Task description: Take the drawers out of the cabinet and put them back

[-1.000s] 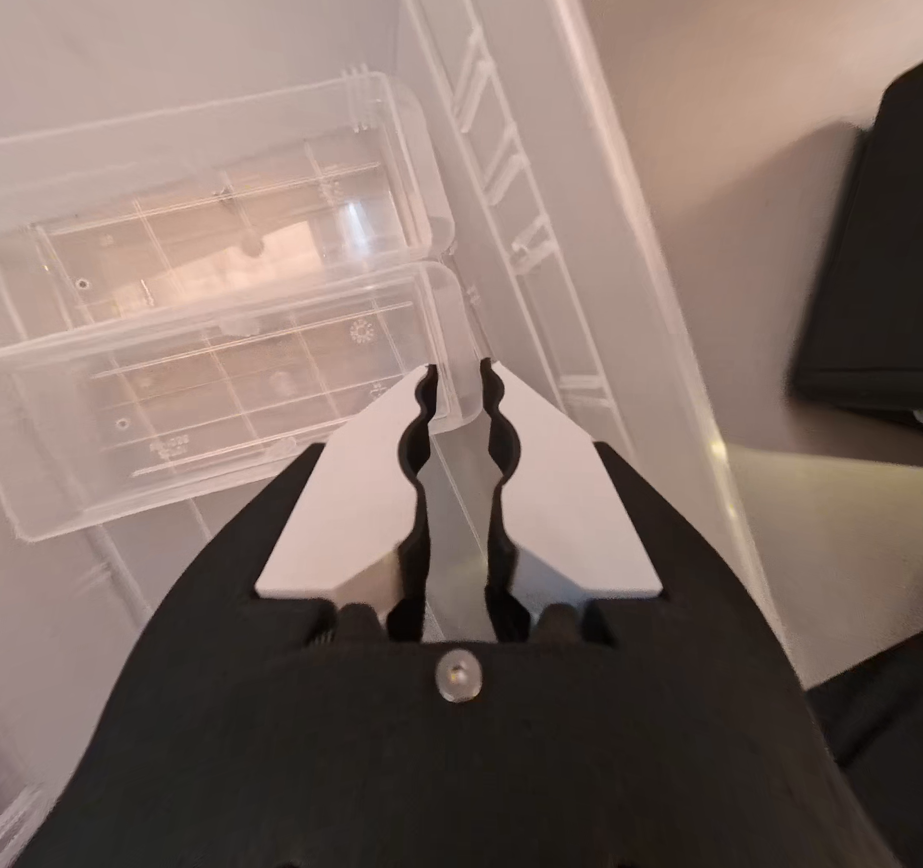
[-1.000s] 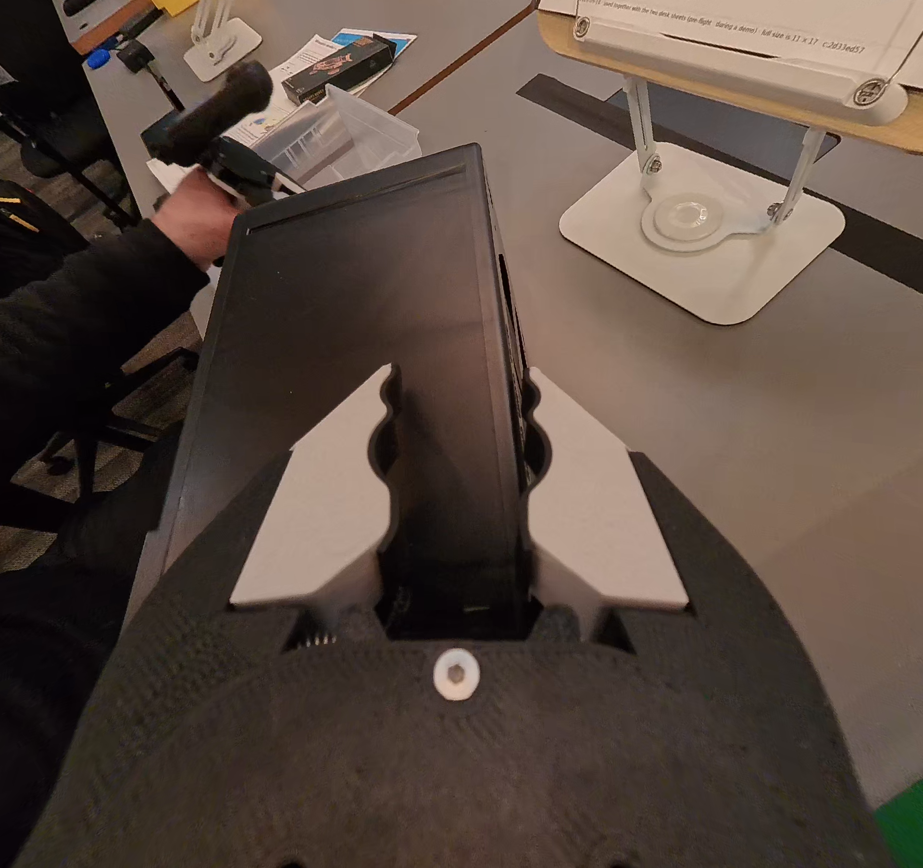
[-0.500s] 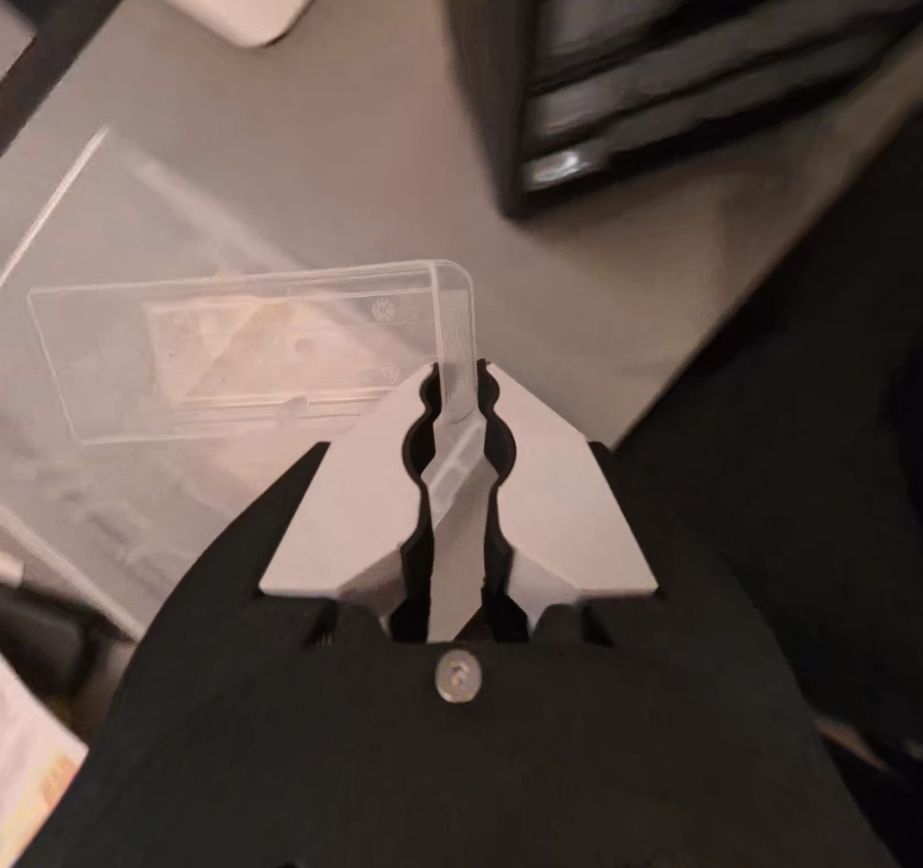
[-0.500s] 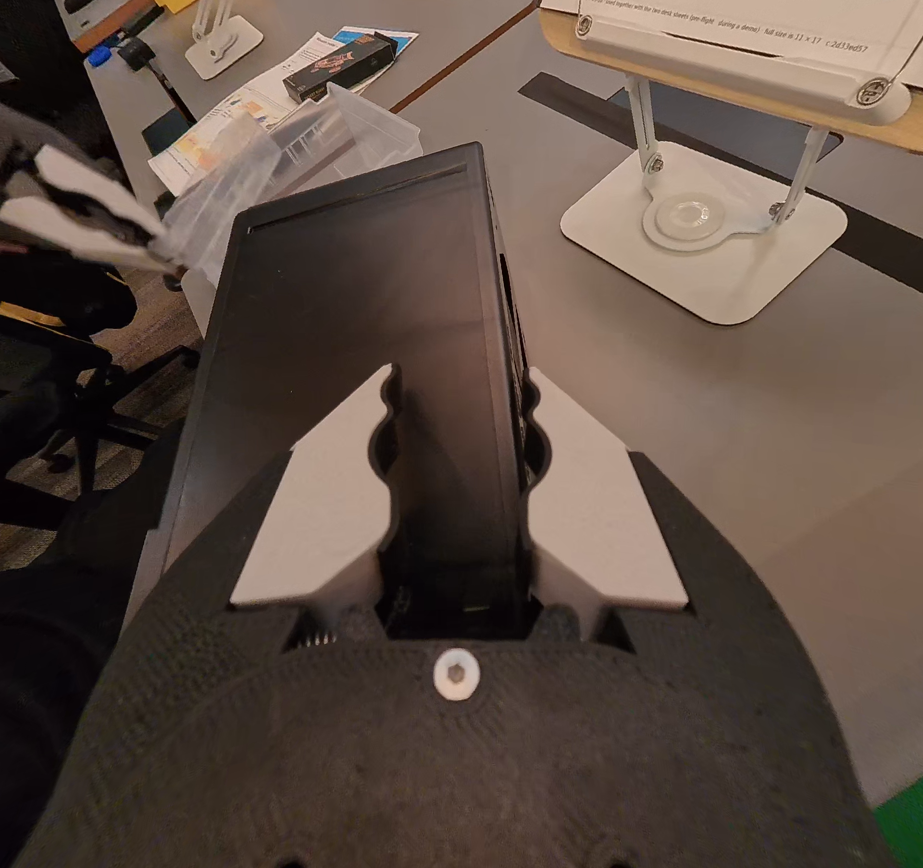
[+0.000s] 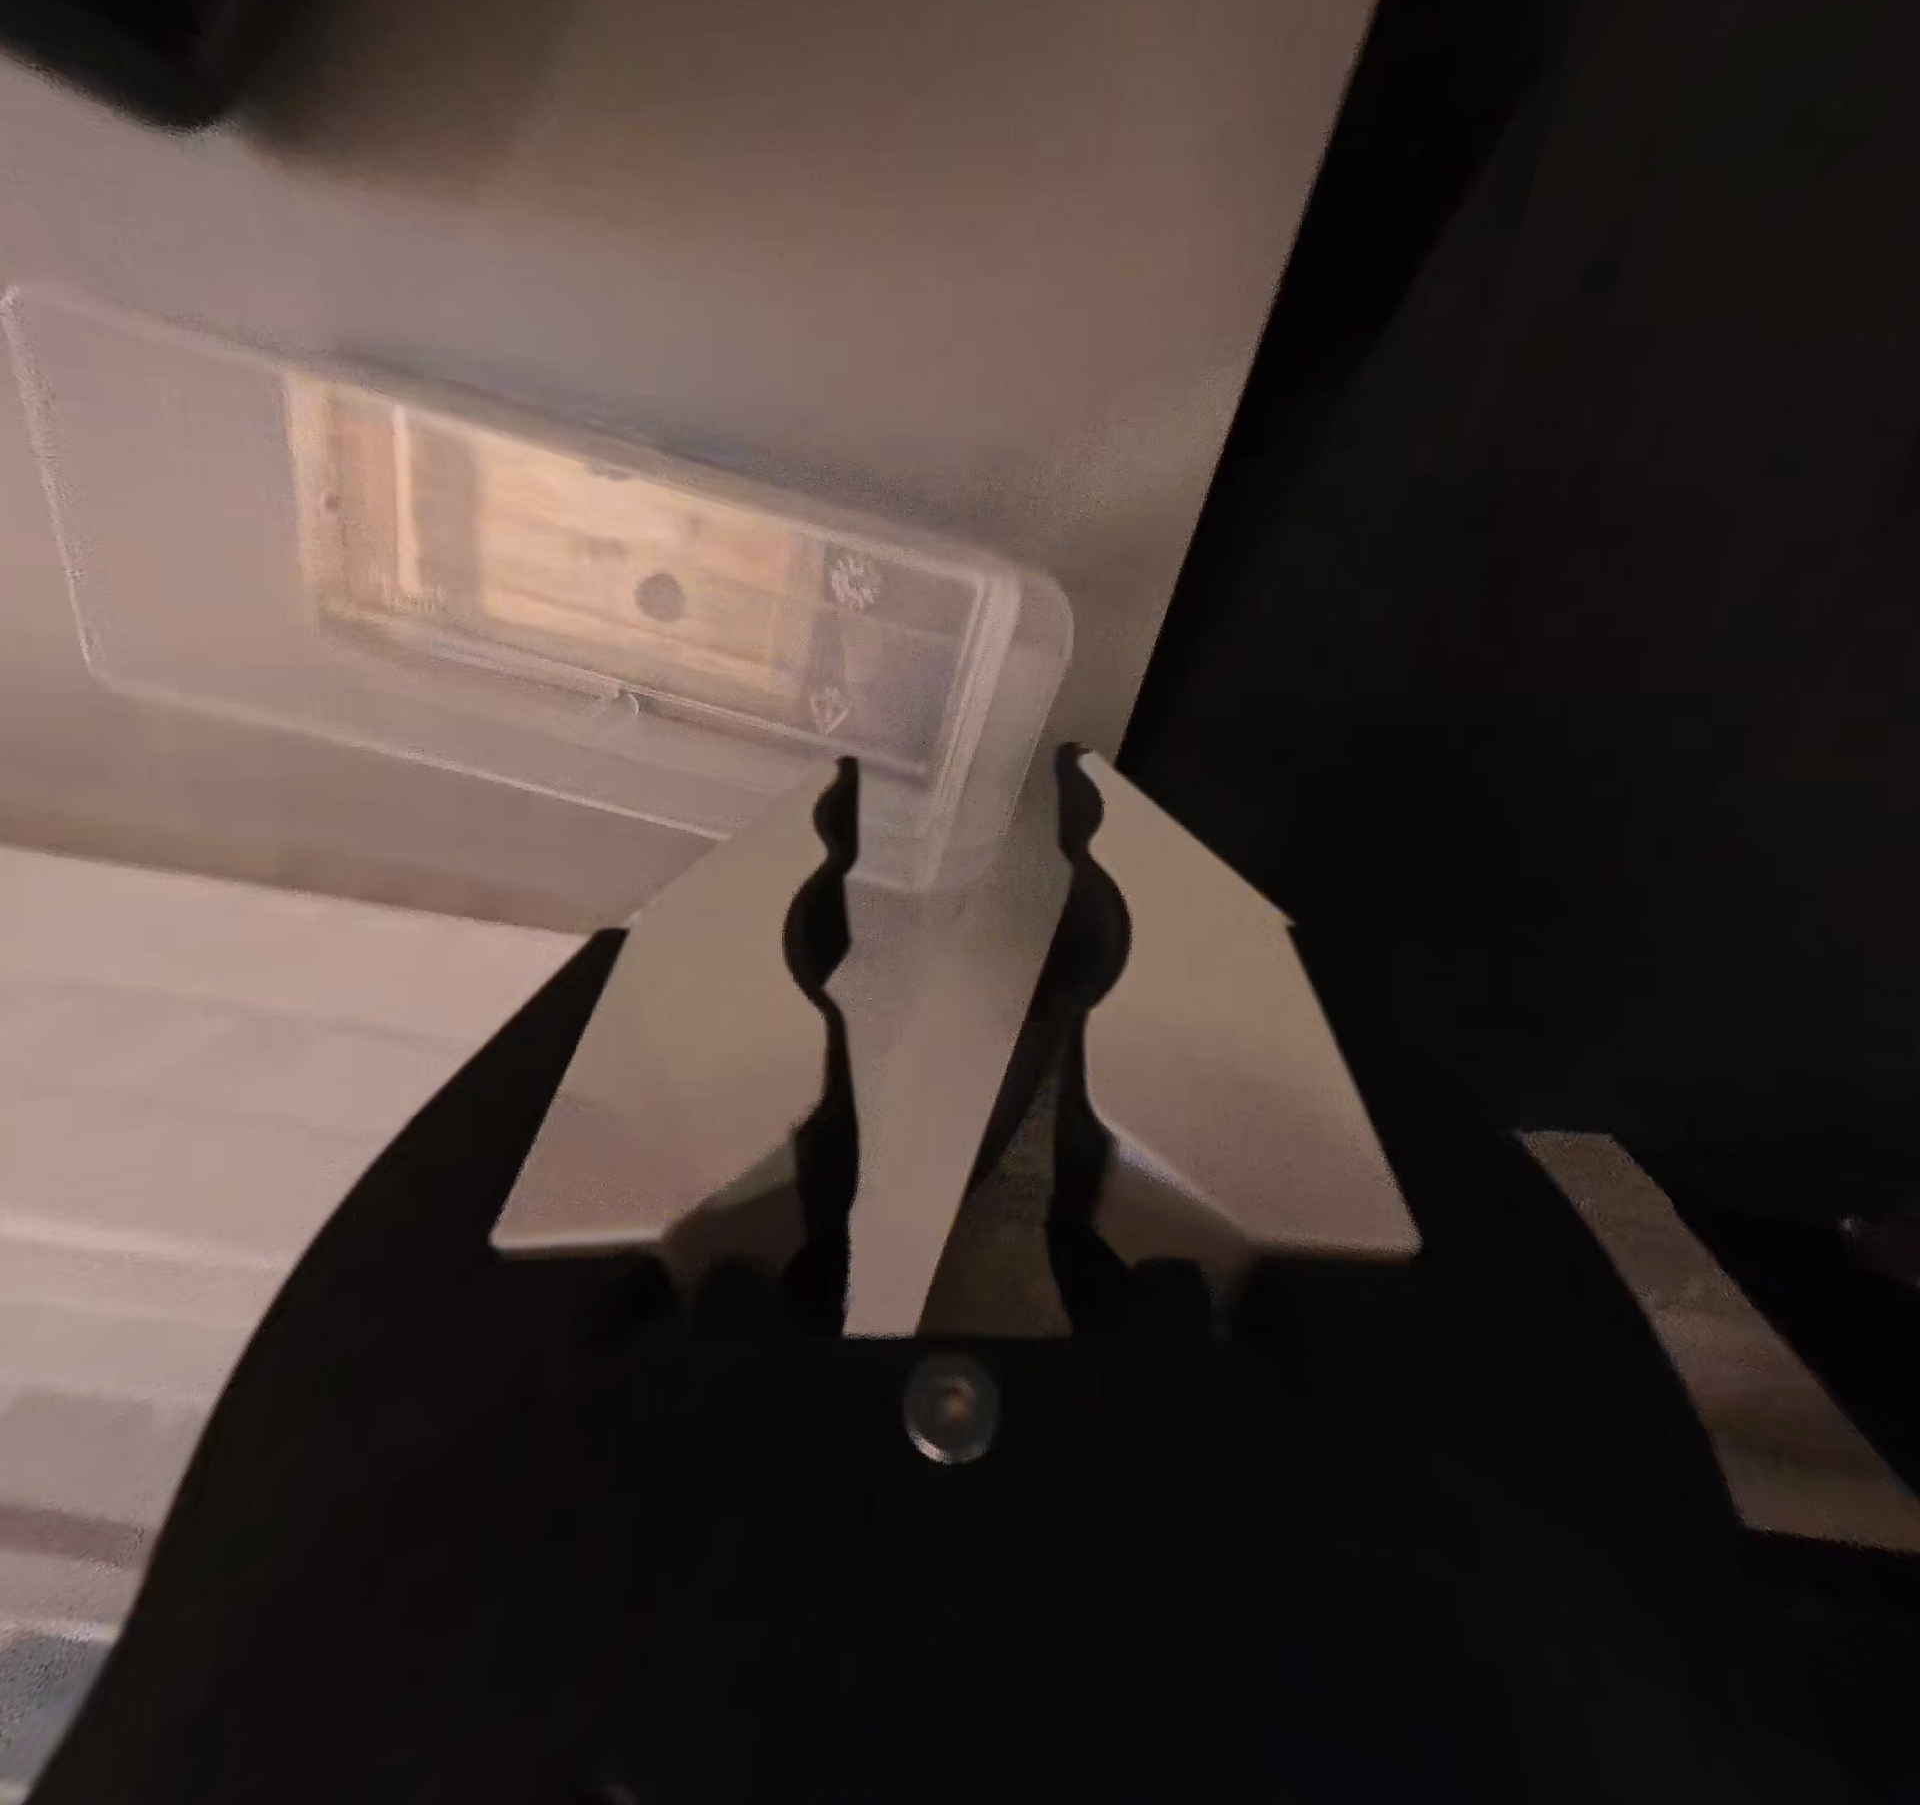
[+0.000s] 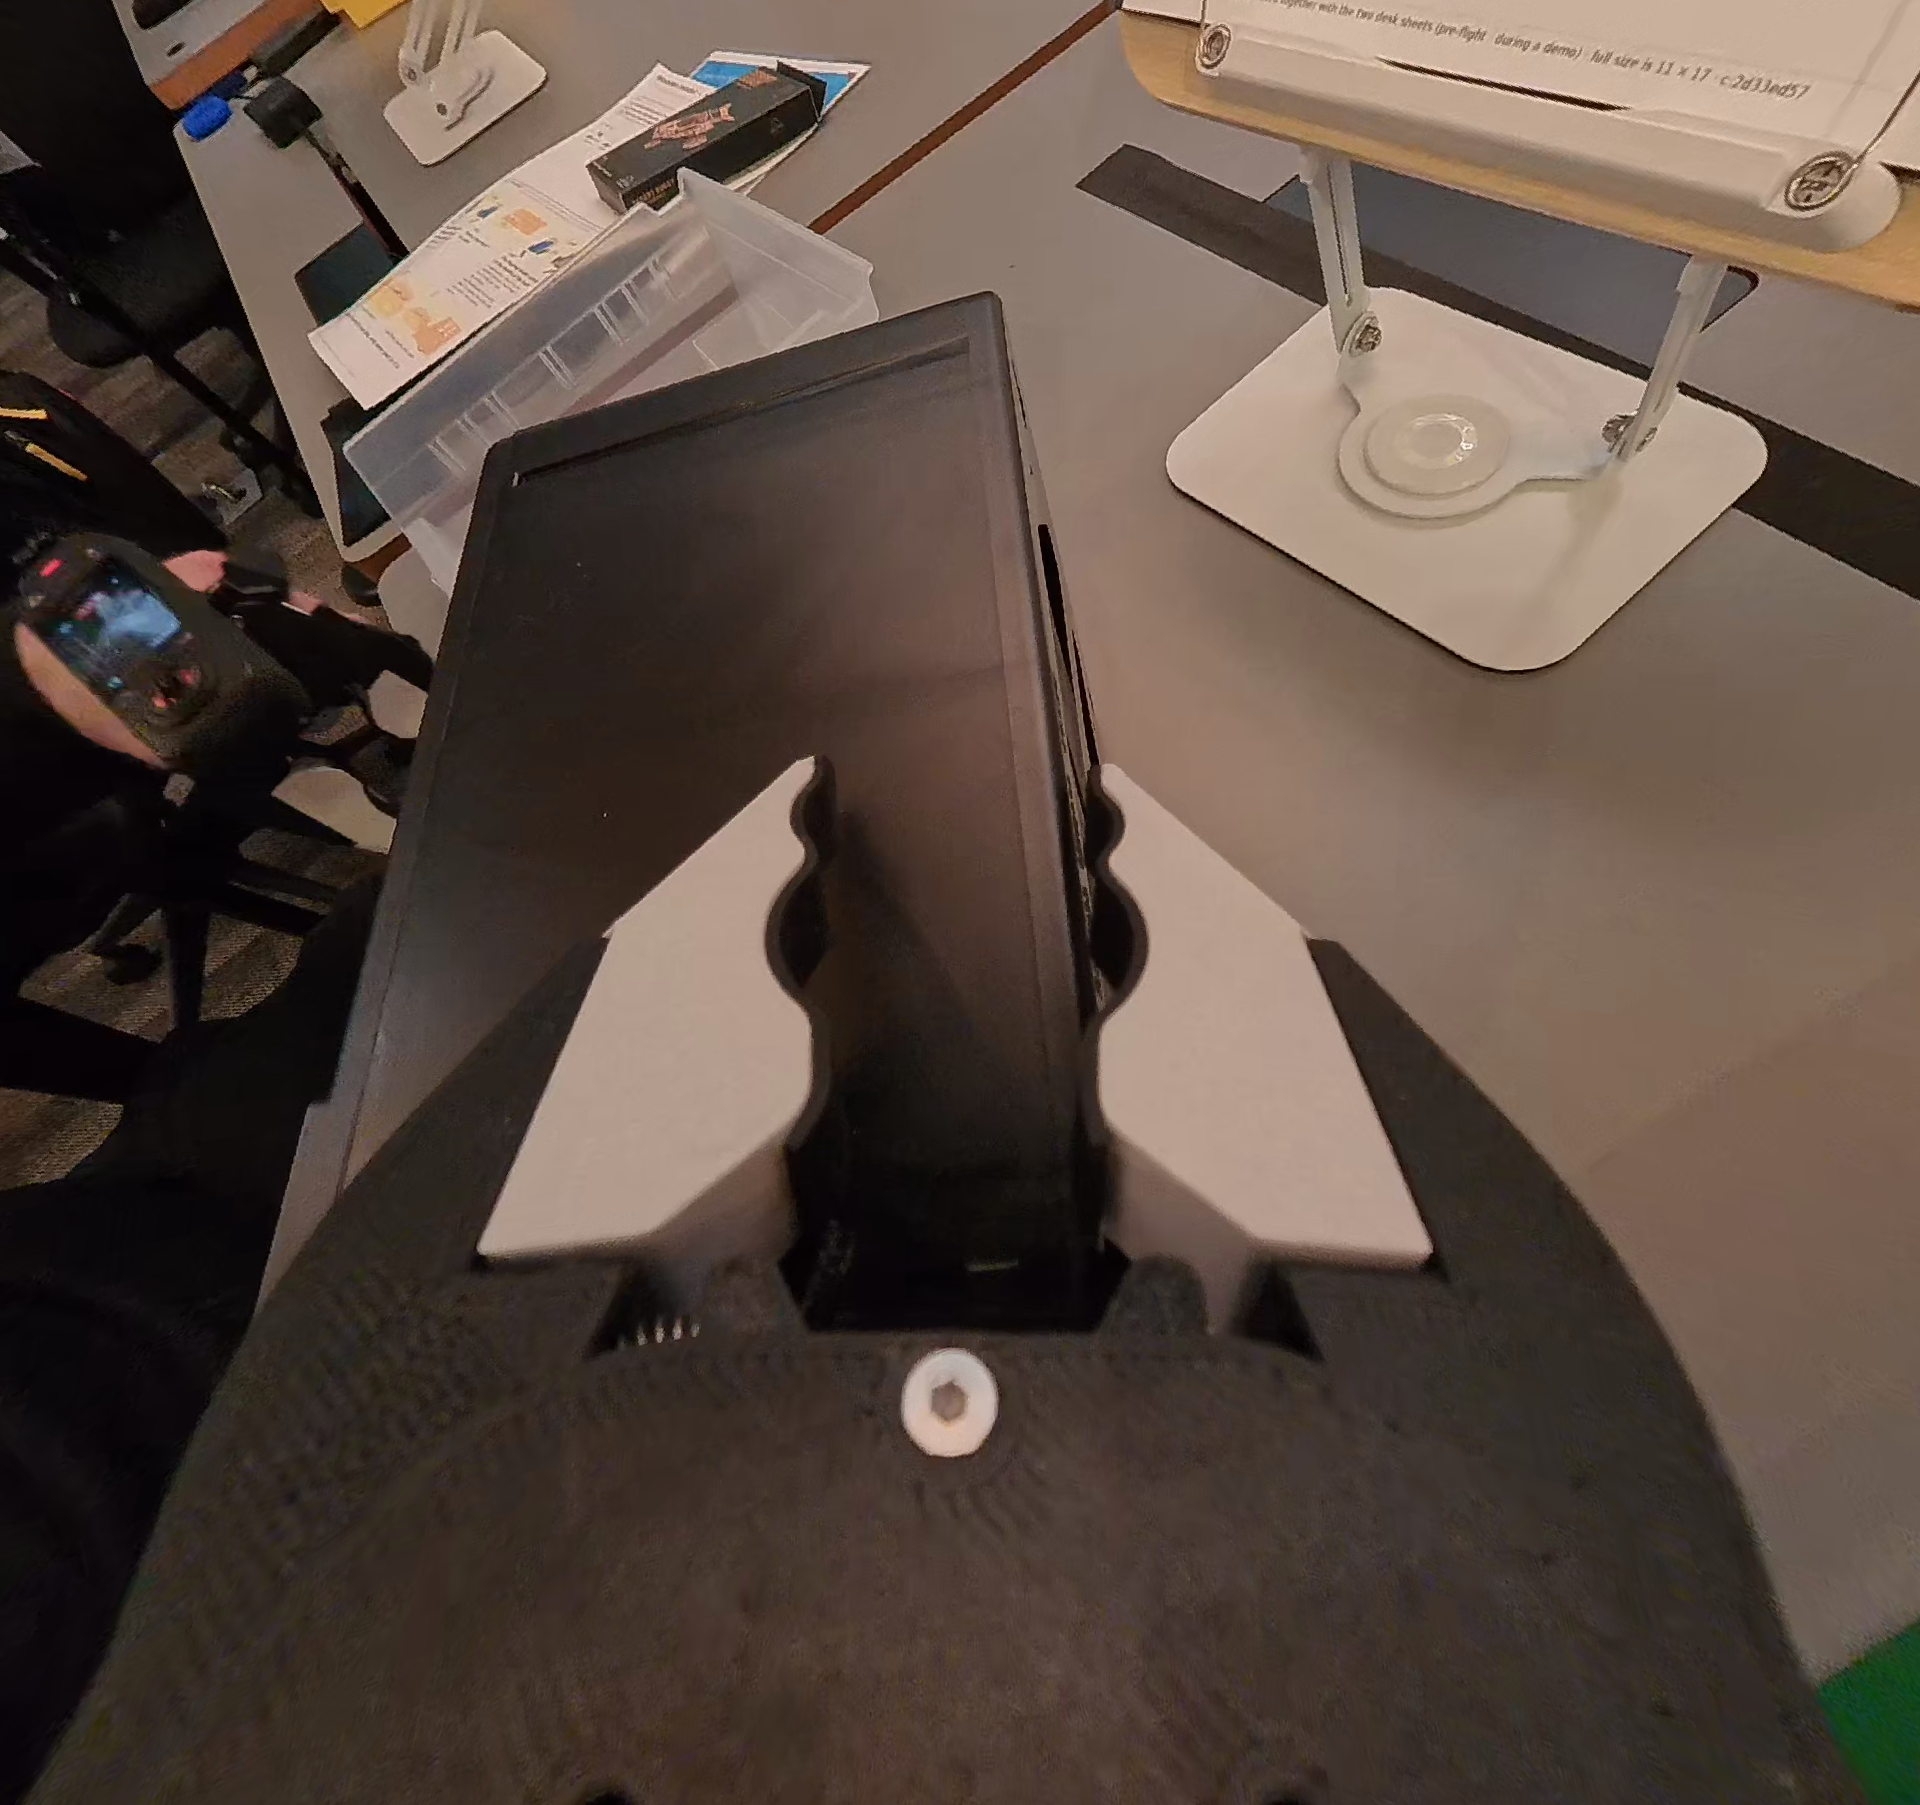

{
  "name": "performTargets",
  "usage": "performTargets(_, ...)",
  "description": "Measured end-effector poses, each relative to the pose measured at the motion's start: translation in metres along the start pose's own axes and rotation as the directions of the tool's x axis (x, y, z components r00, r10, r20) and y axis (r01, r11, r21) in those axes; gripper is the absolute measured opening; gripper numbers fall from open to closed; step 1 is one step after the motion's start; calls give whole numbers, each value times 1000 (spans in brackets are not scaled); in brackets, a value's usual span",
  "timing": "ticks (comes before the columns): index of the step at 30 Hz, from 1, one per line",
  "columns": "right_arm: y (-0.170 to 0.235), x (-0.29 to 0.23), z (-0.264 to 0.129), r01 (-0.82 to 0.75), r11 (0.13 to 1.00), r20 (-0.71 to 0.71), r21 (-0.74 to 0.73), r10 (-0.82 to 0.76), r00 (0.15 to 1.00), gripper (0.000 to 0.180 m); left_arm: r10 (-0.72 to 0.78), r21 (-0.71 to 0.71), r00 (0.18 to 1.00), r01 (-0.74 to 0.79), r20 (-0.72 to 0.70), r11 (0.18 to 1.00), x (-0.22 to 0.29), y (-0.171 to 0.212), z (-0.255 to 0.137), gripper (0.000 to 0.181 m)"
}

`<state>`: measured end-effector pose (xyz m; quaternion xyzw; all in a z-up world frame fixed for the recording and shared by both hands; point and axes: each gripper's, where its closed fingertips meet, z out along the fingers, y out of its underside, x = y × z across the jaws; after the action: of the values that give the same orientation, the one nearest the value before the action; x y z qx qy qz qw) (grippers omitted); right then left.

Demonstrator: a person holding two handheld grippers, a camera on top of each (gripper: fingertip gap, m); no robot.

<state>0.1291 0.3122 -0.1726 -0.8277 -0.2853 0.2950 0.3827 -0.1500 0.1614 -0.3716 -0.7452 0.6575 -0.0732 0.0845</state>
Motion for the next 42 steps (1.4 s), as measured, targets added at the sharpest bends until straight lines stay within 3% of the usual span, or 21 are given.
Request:
performTargets(3, 0, 0, 0, 1, 1000, 0, 1, -1, 1000, 47, -155, 92, 984, 147, 89, 985, -4, -1, -16, 55)
performTargets(6, 0, 0, 0, 4, 1000, 0, 2, -4, 1000, 47, -351, 247, 916, 301, 192, 921, -11, -13, -32, 81)
performTargets(9, 0, -1, 0, 8, 1000, 0, 3, -8, 1000, 46, -519, 283, 832, 460, 193, 842, -13, -12, -18, 106)
performTargets(11, -1, -1, 0, 9, 1000, 0, 7, -9, 1000, 46, -583, 228, 784, 540, 215, 810, -17, 2, -1, 110)
performTargets(14, -1, -1, -1, 11, 1000, -2, 11, -11, 1000, 47, -700, 189, 700, 675, 139, 713, -14, 11, 15, 97)
performTargets(17, -1, -1, -1, 12, 1000, -2, 12, -12, 1000, 46, -710, 207, 692, 681, 129, 702, -17, 7, 20, 68)
performTargets(26, -1, -1, -1, 13, 1000, 1, 16, -13, 1000, 46, -667, 313, 740, 614, 90, 724, -4, -22, -21, 67)
performTargets(34, -1, -1, -1, 11, 1000, 0, 12, -11, 1000, 46, -503, 243, 861, 506, -77, 828, 43, -72, -74, 67)
performTargets(42, -1, 0, -1, 11, 1000, -1, 15, -11, 1000, 46, -439, 160, 897, 442, -59, 883, 17, -97, -80, 66)
